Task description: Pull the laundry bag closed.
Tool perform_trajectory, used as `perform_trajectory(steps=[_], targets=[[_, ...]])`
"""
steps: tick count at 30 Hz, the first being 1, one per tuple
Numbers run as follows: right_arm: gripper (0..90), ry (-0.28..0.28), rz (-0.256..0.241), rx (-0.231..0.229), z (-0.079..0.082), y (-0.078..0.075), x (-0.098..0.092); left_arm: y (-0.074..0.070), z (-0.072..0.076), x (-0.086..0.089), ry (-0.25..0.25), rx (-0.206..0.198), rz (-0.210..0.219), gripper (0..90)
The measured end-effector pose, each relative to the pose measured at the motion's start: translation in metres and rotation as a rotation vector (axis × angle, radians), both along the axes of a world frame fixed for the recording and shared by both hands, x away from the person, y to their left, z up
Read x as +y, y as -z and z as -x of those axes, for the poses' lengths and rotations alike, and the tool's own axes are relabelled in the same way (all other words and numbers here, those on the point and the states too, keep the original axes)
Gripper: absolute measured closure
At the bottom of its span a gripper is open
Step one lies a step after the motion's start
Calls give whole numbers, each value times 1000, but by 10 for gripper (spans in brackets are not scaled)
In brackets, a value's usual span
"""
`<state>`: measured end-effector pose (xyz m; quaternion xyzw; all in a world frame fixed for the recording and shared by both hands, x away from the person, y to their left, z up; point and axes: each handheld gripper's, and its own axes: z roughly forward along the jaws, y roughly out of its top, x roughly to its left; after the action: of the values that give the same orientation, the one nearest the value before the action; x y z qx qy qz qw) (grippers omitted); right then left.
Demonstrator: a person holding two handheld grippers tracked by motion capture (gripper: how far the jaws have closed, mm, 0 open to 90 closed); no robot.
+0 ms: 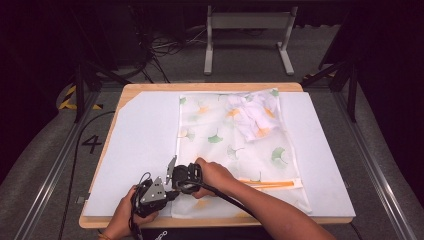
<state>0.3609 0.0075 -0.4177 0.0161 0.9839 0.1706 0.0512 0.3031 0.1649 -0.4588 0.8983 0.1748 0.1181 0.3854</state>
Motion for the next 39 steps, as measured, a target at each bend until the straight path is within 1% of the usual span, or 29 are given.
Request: perform_trajectory(steps=[2,7,9,10,15,17,26,28,29,31,33,35,37,39], targets=[[849,10,-4,1,1,0,-1,0,0,1,-2,4,2,900],[849,8,-17,4,1,1,-5,1,0,1,-8,8,6,900],[849,16,-16,6,1,1,-6,1,1,1,-10,6,4,900],[849,8,-22,3,1,1,-7,1,0,1,-10,6,5,900],[849,17,-26,11,2,1,-10,1,0,1,-13,12,11,900],[850,12,-31,8,2,2,-11,1,1,1,-15,12,12,900],[850,19,-24,3,4,2,-14,1,0,1,-18,14,14,900],[850,15,-23,-4,5,2,-15,1,0,1,-19,13,17,900],[850,21,-20,-3,5,2,-16,1,0,1,-20,15,20,900],[850,15,-22,-1,5,2,-17,1,0,1,-18,15,17,900],[850,18,-11,0,5,1,-17,1,0,2,-18,16,19,900],[851,9,-8,-10,6,1,-19,1,0,2,-18,17,18,900],[850,15,3,-12,6,0,-21,1,-1,2,-17,21,19,900],[850,10,8,-16,6,0,-23,1,-1,2,-15,22,22,900]])
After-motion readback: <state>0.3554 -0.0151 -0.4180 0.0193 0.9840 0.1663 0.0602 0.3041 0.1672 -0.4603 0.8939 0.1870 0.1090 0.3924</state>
